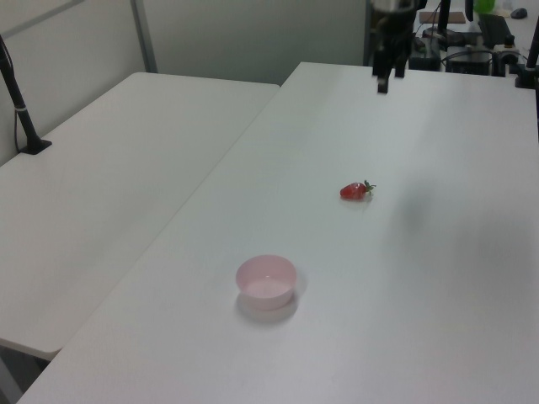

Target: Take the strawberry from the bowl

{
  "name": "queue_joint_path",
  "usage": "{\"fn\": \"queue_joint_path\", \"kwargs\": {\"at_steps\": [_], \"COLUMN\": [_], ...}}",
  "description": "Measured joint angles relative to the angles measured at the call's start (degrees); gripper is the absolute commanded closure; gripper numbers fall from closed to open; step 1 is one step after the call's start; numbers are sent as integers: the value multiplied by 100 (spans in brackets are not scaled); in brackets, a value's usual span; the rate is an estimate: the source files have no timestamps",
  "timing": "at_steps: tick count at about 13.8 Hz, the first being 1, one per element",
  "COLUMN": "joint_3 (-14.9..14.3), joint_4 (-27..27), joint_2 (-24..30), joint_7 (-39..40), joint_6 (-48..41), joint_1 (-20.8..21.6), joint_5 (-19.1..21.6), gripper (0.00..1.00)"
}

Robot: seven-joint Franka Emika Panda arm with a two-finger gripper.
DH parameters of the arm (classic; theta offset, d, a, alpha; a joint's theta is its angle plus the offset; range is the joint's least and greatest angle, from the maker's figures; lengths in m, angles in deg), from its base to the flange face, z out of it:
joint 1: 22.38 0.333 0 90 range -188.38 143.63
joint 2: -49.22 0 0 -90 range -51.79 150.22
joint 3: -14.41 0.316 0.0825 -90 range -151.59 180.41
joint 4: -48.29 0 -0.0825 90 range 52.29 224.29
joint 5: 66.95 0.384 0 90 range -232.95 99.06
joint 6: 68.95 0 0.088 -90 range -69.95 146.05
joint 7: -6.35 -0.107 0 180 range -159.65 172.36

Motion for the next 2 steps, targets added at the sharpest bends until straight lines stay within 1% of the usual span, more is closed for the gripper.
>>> {"fn": "queue_joint_path", "kwargs": {"at_steps": [1,2], "joint_3": [222,383], "joint_4": [119,182], "joint_2": [130,149], "joint_7": [-80,-149], "joint_6": [-1,0], "joint_1": [-236,-369], "joint_5": [-144,-220], "gripper": [0,0]}}
